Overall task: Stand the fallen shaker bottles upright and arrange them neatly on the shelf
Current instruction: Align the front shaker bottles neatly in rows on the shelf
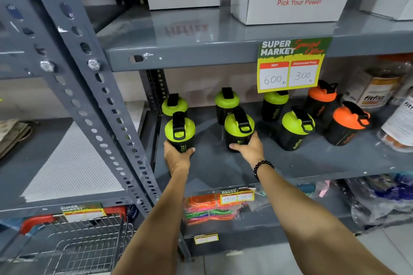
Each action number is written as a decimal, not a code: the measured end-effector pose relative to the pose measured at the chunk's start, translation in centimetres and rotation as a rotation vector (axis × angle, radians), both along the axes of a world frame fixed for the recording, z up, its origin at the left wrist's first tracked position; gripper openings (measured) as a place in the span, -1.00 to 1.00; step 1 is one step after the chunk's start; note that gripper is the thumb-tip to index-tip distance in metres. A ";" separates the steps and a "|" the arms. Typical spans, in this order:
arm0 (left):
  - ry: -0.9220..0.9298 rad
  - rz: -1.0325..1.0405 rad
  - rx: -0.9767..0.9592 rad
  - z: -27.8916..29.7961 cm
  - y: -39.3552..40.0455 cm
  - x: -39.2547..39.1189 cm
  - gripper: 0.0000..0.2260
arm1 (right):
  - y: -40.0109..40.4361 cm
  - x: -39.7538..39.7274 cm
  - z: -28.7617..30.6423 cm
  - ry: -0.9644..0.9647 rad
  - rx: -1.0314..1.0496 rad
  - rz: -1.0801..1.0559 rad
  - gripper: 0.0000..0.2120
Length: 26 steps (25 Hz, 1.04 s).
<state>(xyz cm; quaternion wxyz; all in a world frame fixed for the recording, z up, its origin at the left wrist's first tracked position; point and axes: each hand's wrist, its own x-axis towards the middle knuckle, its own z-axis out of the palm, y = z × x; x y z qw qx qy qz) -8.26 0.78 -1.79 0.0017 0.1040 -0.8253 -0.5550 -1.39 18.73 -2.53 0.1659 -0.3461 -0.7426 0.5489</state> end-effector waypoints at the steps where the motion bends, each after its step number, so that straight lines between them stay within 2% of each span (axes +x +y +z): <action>1: -0.001 -0.002 0.002 0.1 -0.2 0.2 -0.46 | -0.2 0.1 -0.1 0.007 -0.001 0.003 -0.34; 15: 0.005 -0.009 0.018 0.4 -1.2 1.1 -0.42 | -1.3 0.7 -0.5 0.015 0.021 0.028 -0.33; 26: -0.015 -0.026 0.014 0.3 -0.8 1.1 -0.47 | -0.8 0.8 -0.5 0.011 0.032 0.023 -0.33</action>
